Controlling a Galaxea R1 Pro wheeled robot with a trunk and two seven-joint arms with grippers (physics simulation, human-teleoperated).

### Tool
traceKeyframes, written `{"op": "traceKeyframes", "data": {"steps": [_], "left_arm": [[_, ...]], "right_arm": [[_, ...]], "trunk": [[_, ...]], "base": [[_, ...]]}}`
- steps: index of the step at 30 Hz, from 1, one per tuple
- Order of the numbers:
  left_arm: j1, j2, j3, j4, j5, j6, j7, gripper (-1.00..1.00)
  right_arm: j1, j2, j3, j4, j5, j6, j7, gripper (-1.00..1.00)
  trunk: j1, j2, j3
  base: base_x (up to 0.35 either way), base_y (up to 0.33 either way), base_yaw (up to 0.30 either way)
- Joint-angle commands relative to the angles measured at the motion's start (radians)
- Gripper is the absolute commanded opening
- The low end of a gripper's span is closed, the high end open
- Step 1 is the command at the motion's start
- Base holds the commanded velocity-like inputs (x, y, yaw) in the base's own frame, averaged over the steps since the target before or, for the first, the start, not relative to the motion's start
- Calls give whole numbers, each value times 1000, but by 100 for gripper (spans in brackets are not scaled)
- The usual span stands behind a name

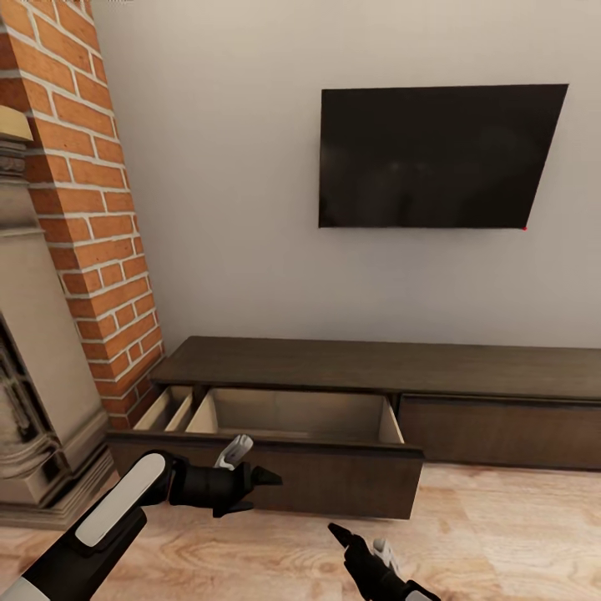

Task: Place each of the two pumpkins and all three candles from the living room inside a cabinet in the living room (use any cabinet), then make sure every cabinet is closed, and position the cauldron so it is next to a table in the living room.

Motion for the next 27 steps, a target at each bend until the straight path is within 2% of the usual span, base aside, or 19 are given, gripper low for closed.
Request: {"op": "traceKeyframes", "data": {"steps": [1,4,9,13,27], "left_arm": [[-1,1,-1,-1,10,-1,10,100],[-1,1,-1,-1,10,-1,10,100],[-1,1,-1,-1,10,-1,10,100],[-1,1,-1,-1,10,-1,10,100],[-1,1,-1,-1,8,-1,10,100]], "right_arm": [[-1,0,6,1,-5,5,6,100],[-1,2,7,1,27,4,2,100],[-1,-1,6,3,127,-3,4,100],[-1,2,6,1,147,-18,8,100],[-1,5,8,0,151,-24,-1,100]], "trunk": [[-4,7,2],[-16,28,12],[-35,63,27],[-50,91,40],[-104,189,84]], "base": [[0,0,0],[0,0,0],[0,0,0],[0,0,0],[0,0,4]]}}
